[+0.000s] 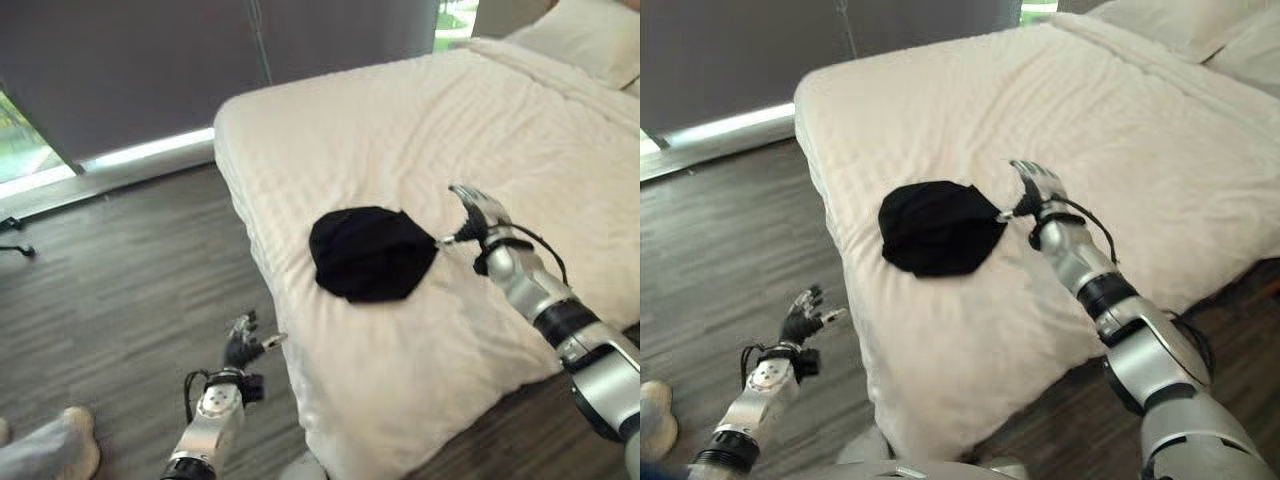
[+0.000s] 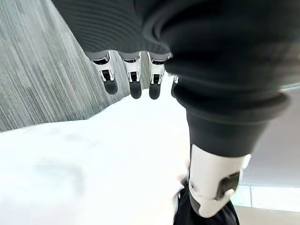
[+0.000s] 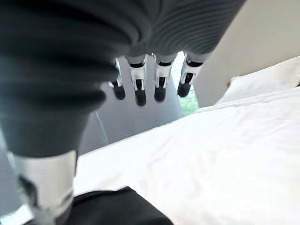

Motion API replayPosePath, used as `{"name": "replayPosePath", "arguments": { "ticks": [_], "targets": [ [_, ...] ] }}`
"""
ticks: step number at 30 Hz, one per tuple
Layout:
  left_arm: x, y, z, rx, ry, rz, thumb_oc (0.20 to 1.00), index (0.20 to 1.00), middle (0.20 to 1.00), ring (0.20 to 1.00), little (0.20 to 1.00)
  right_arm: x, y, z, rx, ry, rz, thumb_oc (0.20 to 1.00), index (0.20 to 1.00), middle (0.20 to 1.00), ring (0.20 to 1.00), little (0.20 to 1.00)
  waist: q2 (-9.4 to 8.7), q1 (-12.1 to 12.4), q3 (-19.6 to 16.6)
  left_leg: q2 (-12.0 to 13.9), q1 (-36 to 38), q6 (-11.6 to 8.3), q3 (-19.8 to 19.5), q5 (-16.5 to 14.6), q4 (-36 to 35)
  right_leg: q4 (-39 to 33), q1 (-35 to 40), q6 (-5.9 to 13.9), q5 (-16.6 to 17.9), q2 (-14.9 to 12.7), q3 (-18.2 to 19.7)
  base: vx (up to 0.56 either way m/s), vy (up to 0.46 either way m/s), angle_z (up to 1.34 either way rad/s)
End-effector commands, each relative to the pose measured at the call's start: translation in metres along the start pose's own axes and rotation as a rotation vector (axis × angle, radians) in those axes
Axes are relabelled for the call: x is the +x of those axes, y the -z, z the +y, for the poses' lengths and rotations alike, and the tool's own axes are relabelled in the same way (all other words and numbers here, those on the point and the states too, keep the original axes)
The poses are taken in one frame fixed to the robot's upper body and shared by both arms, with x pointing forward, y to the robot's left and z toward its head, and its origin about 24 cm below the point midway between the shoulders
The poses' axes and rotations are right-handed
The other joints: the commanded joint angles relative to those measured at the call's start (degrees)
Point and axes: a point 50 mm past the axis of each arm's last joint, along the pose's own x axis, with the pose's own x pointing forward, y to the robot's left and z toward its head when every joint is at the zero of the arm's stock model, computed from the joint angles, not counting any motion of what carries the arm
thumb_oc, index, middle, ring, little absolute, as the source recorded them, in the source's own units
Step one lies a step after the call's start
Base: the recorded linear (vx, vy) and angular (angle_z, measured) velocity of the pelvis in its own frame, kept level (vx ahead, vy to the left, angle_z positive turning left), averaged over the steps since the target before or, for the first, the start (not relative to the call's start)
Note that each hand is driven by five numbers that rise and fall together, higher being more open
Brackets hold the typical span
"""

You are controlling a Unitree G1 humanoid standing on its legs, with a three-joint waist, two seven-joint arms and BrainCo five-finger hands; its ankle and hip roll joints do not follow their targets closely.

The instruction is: Pick up bed clothes into laundry basket.

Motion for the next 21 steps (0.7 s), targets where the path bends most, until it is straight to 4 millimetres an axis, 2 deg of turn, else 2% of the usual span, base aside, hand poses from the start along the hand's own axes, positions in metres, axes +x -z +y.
{"name": "replayPosePath", "arguments": {
  "ticks": [1, 10, 12, 14, 16, 19, 20, 21],
  "targets": [
    [0.016, -0.063, 0.027, 0.07, -0.031, -0.237, 1.0, 1.0, 1.0, 1.0, 1.0, 0.028, -0.069, -0.052, 0.042, 0.183, -0.197, 1.0, 1.0, 1.0, 1.0, 1.0, -5.2, 2.8, 2.0, 4.8, 14.8, -13.71, -0.4, -8.6, -3.7, -6.3, -6.4, 6.46, 10.2, -11.7, 2.8, 0.11, 0.036, 0.36],
    [0.013, -0.061, 0.024, 0.041, -0.007, -0.237, 1.0, 1.0, 1.0, 1.0, 1.0, 0.028, -0.072, -0.034, 0.1, 0.115, -0.178, 1.0, 1.0, 1.0, 1.0, 1.0, -5.91, 3.3, 1.4, 4.1, 14.2, -13.1, 0.0, -9.3, -3.7, -6.5, -6.8, 7.45, 10.9, -13.0, 2.7, 0.06, 0.01, 0.34],
    [0.011, -0.056, 0.025, 0.037, -0.013, -0.217, 1.0, 1.0, 1.0, 1.0, 1.0, 0.023, -0.075, -0.019, 0.105, 0.069, -0.191, 1.0, 1.0, 1.0, 1.0, 1.0, -5.87, 3.5, 1.4, 3.9, 14.1, -12.94, -0.2, -9.5, -3.7, -6.4, -6.8, 7.57, 11.1, -13.2, 2.4, 0.03, -0.008, -0.18],
    [0.01, -0.054, 0.026, 0.033, -0.019, -0.213, 1.0, 1.0, 1.0, 1.0, 1.0, 0.021, -0.075, -0.014, 0.1, 0.053, -0.193, 1.0, 1.0, 1.0, 1.0, 1.0, -5.8, 3.5, 1.4, 3.9, 14.1, -12.87, -0.3, -9.6, -3.7, -6.4, -6.7, 7.62, 11.0, -13.4, 2.4, 0.03, -0.003, 0.01],
    [0.009, -0.051, 0.025, 0.031, -0.017, -0.201, 1.0, 1.0, 1.0, 1.0, 1.0, 0.014, -0.076, 0.008, 0.11, -0.019, -0.197, 1.0, 1.0, 1.0, 1.0, 1.0, -5.71, 3.7, 1.4, 3.7, 14.3, -12.67, -0.6, -9.9, -3.7, -6.3, -6.6, 7.65, 11.1, -13.5, 2.3, 0.05, -0.019, 0.18],
    [0.011, -0.051, 0.024, 0.032, -0.021, -0.201, 1.0, 1.0, 1.0, 1.0, 1.0, 0.01, -0.075, 0.021, 0.101, -0.061, -0.192, 1.0, 1.0, 1.0, 1.0, 1.0, -5.58, 3.8, 1.4, 3.6, 14.3, -12.63, -0.7, -9.9, -3.7, -6.3, -6.5, 7.65, 11.0, -13.6, 2.2, 0.02, -0.019, 0.18],
    [0.014, -0.052, 0.023, 0.032, -0.024, -0.198, 1.0, 1.0, 1.0, 1.0, 1.0, 0.006, -0.076, 0.035, 0.096, -0.109, -0.186, 1.0, 1.0, 1.0, 1.0, 1.0, -5.49, 3.8, 1.6, 3.5, 14.3, -12.63, -0.7, -10.0, -3.7, -6.4, -6.5, 7.66, 11.0, -13.7, 2.1, 0.02, -0.034, 0.1],
    [0.015, -0.053, 0.022, 0.03, -0.028, -0.197, 1.0, 1.0, 1.0, 1.0, 1.0, 0.005, -0.076, 0.038, 0.098, -0.122, -0.182, 1.0, 1.0, 1.0, 1.0, 1.0, -5.51, 3.7, 1.6, 3.5, 14.3, -12.64, -0.7, -10.0, -3.7, -6.4, -6.5, 7.69, 11.1, -13.8, 2.1, 0.02, -0.038, -0.08]
  ]
}}
